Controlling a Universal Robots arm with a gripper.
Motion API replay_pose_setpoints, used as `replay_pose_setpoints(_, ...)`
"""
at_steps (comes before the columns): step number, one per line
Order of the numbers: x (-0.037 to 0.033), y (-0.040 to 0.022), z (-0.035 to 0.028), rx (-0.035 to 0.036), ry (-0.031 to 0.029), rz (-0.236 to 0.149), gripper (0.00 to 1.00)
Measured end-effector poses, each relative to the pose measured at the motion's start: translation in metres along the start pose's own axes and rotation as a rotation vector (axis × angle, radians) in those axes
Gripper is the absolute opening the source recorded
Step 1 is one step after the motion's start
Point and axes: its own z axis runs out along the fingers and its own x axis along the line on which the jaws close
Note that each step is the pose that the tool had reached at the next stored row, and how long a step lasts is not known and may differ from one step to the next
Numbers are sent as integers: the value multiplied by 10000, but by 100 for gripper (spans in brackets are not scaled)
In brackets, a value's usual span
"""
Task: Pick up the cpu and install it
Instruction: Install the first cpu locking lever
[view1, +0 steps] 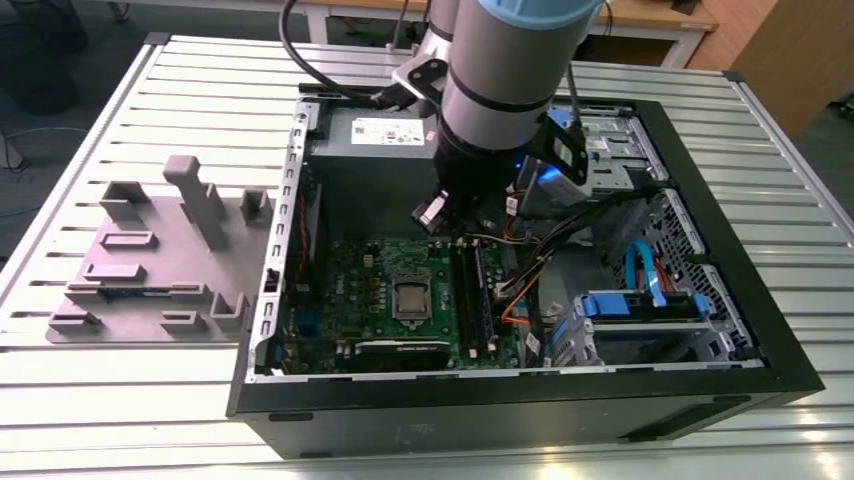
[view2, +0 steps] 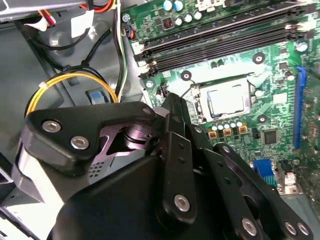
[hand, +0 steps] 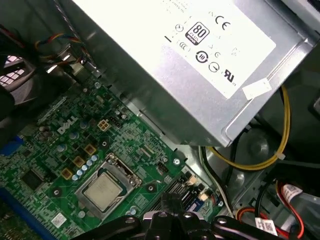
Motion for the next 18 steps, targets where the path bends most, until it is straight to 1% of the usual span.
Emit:
replay_pose_setpoints(5,-13,27,67,-20,29,-224,11)
replay_pose_setpoints(9,-24,74,119,-27,44,-343,11)
replay_pose_setpoints(13,-61,139,167,-24,62,-418,11)
replay_pose_setpoints(18,-44,182,212,-2,100,-491,11)
